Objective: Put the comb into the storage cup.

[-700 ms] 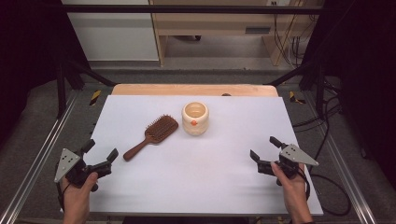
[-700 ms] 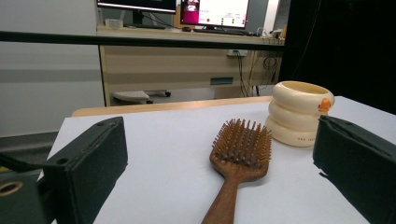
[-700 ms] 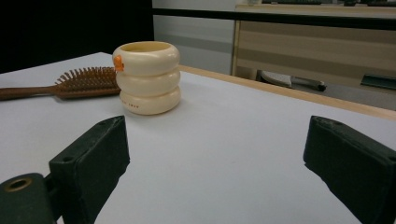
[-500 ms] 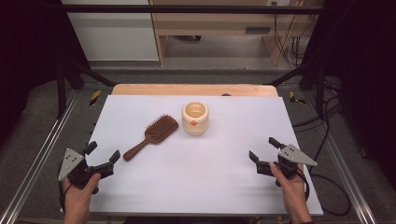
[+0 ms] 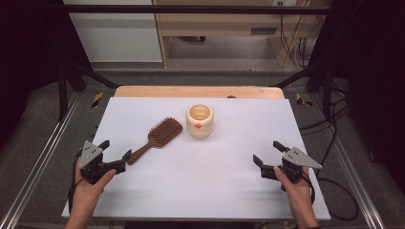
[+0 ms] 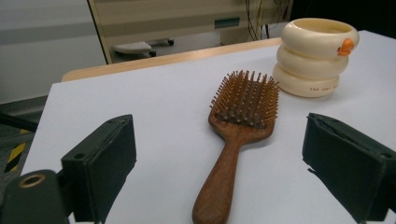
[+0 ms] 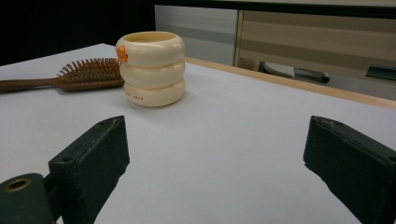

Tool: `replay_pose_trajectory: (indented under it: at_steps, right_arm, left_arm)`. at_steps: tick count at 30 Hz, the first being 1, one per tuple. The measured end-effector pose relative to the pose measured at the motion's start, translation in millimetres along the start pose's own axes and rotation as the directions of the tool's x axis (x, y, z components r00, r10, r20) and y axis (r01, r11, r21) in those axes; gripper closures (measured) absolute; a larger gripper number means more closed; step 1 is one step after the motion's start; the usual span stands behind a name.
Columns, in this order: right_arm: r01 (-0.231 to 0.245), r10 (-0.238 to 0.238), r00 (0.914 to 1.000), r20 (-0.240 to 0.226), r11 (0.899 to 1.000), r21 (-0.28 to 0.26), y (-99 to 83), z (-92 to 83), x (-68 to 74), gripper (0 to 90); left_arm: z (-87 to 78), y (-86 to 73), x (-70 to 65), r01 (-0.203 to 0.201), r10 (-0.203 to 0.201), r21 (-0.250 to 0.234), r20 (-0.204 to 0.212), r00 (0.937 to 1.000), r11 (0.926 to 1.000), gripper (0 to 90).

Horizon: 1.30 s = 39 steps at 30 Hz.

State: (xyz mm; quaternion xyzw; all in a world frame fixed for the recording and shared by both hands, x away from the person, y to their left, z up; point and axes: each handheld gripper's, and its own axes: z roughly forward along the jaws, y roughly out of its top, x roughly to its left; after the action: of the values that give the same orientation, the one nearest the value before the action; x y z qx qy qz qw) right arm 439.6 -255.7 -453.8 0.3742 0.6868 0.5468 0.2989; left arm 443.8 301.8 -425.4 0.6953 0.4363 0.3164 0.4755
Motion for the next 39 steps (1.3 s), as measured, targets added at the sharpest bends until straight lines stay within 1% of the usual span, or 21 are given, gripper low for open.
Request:
replay_pose_trajectory:
  at_steps: [2,3,4,9,13,14,15,17,18,20,21,22,26,29,31,32,34,35,36,37,39]
  right_arm:
    - [0.001,-0.001,1.0,-0.003,1.0,0.006,-0.5,0.7,0.6,7.1]
    - [0.001,-0.001,1.0,-0.003,1.0,0.006,-0.5,0.7,0.6,7.1]
    - [0.003,-0.003,1.0,-0.006,1.0,0.013,-0.8,1.4,1.6,7.1]
    - [0.013,-0.013,0.9998,-0.015,1.0,0.018,-0.6,2.8,4.0,7.2]
    - [0.015,-0.015,0.9997,-0.017,1.0,0.019,-0.5,4.2,4.4,7.3]
    - [0.015,-0.014,0.9997,-0.019,1.0,0.019,-0.3,4.1,4.6,7.4]
    - [0.013,-0.013,0.9997,-0.02,1.0,0.018,-0.2,4.0,4.7,7.4]
    - [0.013,-0.013,0.9997,-0.022,1.0,0.018,-0.1,3.9,4.9,7.4]
    - [0.014,-0.013,0.9997,-0.023,1.0,0.018,0.0,3.8,5.1,7.5]
    - [0.018,-0.018,0.9994,-0.028,1.0,0.02,-0.1,4.2,5.9,7.5]
    - [0.019,-0.019,0.9994,-0.029,1.0,0.02,0.0,4.4,6.0,7.5]
    - [0.018,-0.018,0.9994,-0.03,1.0,0.02,0.0,4.6,6.1,7.5]
    - [0.018,-0.017,0.9992,-0.036,1.0,0.019,0.3,5.0,6.5,7.5]
    - [0.021,-0.02,0.9989,-0.043,1.0,0.023,0.3,5.4,7.6,7.5]
    - [0.024,-0.022,0.9988,-0.044,0.999,0.024,0.3,5.5,7.5,7.6]
    - [0.023,-0.021,0.9988,-0.045,0.999,0.024,0.1,5.9,7.5,7.6]
    - [0.021,-0.02,0.9988,-0.044,0.999,0.025,0.0,5.7,7.5,7.5]
    - [0.021,-0.02,0.9988,-0.044,1.0,0.024,0.1,5.3,7.4,7.5]
    - [0.018,-0.017,0.9988,-0.045,1.0,0.022,0.3,5.1,7.5,7.5]
    - [0.02,-0.019,0.9988,-0.044,1.0,0.021,0.4,5.0,7.4,7.5]
    - [0.019,-0.018,0.9988,-0.045,1.0,0.02,0.5,4.9,7.2,7.5]
  left_arm:
    - [9.4,5.2,0.0,-0.019,0.019,0.031,0.003,0.9998,0.9993,10.9]
    - [9.4,5.2,0.0,-0.019,0.019,0.031,0.003,0.9998,0.9993,11.4]
    - [18.3,9.8,-0.2,-0.035,0.035,0.047,0.001,0.9994,0.9983,13.1]
    - [34.8,15.9,-2.8,-0.056,0.056,0.095,0.003,0.9984,0.9939,21.8]
    - [51.0,19.6,-8.1,-0.099,0.098,0.142,0.016,0.9951,0.9849,34.5]
    - [51.0,19.6,-8.1,-0.099,0.098,0.142,0.016,0.9951,0.9849,38.0]
    - [55.8,21.2,-9.3,-0.112,0.111,0.16,0.018,0.9937,0.9807,43.3]
    - [58.2,21.5,-9.2,-0.113,0.112,0.171,0.015,0.9936,0.9788,50.5]
    - [61.2,21.9,-8.7,-0.113,0.111,0.184,0.02,0.9936,0.9765,50.5]
    - [65.5,22.1,-8.1,-0.119,0.116,0.204,0.03,0.9928,0.9717,63.7]
    - [68.4,21.3,-7.1,-0.123,0.119,0.221,0.031,0.9924,0.9675,67.4]
    - [68.4,21.3,-7.1,-0.123,0.119,0.221,0.031,0.9924,0.9675,70.9]
    - [76.7,17.1,-1.1,-0.117,0.109,0.28,0.043,0.9931,0.9529,82.8]
    - [83.0,13.2,4.0,-0.105,0.093,0.325,0.052,0.9943,0.9398,87.7]
    - [86.8,10.7,5.8,-0.101,0.088,0.349,0.053,0.9947,0.9317,88.6]
    - [90.6,8.1,7.9,-0.102,0.088,0.376,0.054,0.9946,0.9209,89.4]
    - [93.6,5.5,9.0,-0.099,0.085,0.398,0.054,0.9949,0.9118,89.6]
    - [93.6,5.5,9.0,-0.099,0.085,0.398,0.054,0.9949,0.9118,89.7]
    - [96.0,2.9,9.8,-0.1,0.085,0.416,0.054,0.9949,0.9038,89.7]
    - [97.2,1.5,10.0,-0.097,0.081,0.425,0.056,0.9952,0.9001,89.7]
    - [98.2,0.4,10.2,-0.097,0.079,0.43,0.059,0.9951,0.8974,89.8]
